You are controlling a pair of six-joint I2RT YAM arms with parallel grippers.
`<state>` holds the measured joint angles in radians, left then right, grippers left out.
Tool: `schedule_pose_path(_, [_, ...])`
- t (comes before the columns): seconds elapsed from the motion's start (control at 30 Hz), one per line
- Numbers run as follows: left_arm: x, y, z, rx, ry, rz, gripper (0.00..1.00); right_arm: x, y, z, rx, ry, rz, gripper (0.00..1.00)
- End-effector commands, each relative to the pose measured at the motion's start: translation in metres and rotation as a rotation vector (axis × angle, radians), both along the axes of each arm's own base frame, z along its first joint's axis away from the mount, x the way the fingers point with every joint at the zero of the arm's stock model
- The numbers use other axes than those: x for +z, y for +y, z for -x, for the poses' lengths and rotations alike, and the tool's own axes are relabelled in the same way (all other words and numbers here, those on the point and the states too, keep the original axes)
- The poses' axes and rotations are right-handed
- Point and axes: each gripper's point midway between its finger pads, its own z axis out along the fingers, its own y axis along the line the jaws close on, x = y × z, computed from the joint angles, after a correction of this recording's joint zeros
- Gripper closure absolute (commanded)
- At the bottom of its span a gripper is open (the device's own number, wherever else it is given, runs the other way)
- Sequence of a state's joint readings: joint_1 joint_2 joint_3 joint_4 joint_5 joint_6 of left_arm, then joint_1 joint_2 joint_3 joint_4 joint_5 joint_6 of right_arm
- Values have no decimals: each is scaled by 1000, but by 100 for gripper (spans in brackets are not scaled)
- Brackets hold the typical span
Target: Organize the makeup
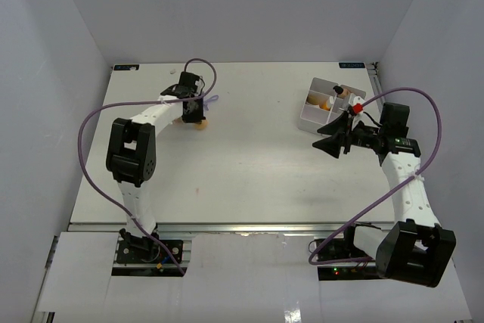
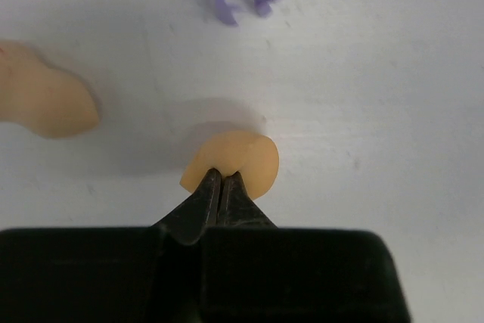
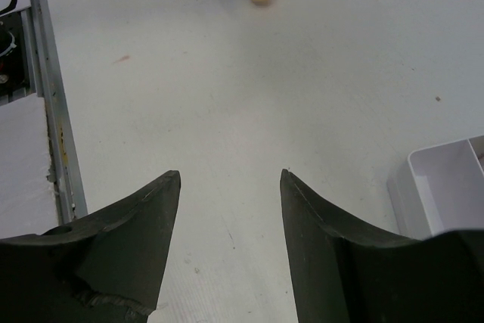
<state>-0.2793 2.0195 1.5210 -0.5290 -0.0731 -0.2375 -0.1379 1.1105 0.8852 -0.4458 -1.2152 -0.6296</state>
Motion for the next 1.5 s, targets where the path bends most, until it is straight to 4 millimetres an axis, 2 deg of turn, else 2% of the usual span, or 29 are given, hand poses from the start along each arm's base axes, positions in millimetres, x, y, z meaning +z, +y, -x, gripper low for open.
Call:
schedule_pose_path(0.0, [80, -76, 30, -200, -105, 311, 100, 12, -9, 1, -28, -45, -12, 39])
schedule_pose_path(0.03, [89, -90, 39, -239, -114, 350, 100, 13, -12, 0, -41, -47, -13, 39])
schedule_pose_path(0.17, [117, -170, 74, -457, -148, 476, 100, 17, -20, -1, -77, -63, -13, 39])
schedule_pose_path(0.3, [140, -232, 87, -599, -187, 585, 100, 19, -27, -1, -106, -69, -20, 39])
schedule_pose_path(0.4, [160, -271, 88, -672, -222, 640, 100, 20, -32, -3, -123, -74, -24, 39])
schedule_pose_path(0.43, [156, -281, 86, -681, -214, 650, 100, 20, -33, -3, -129, -70, -27, 39])
schedule_pose_path(0.47, [173, -296, 86, -709, -248, 674, 100, 20, -33, -3, -129, -73, -27, 39])
schedule_pose_path(0.63, [166, -344, 73, -737, -262, 696, 100, 22, -36, -3, -143, -72, -33, 39])
schedule_pose_path(0.73, [162, -362, 61, -728, -268, 719, 100, 22, -39, -4, -150, -72, -36, 39])
schedule_pose_path(0.93, [156, -385, 46, -706, -303, 735, 99, 22, -40, -4, -152, -71, -41, 39])
schedule_pose_path(1.27, [137, -392, 26, -641, -326, 708, 95, 21, -41, -4, -154, -62, -50, 39])
schedule_pose_path(1.47, [122, -396, 20, -624, -320, 695, 92, 21, -41, -5, -154, -59, -53, 39])
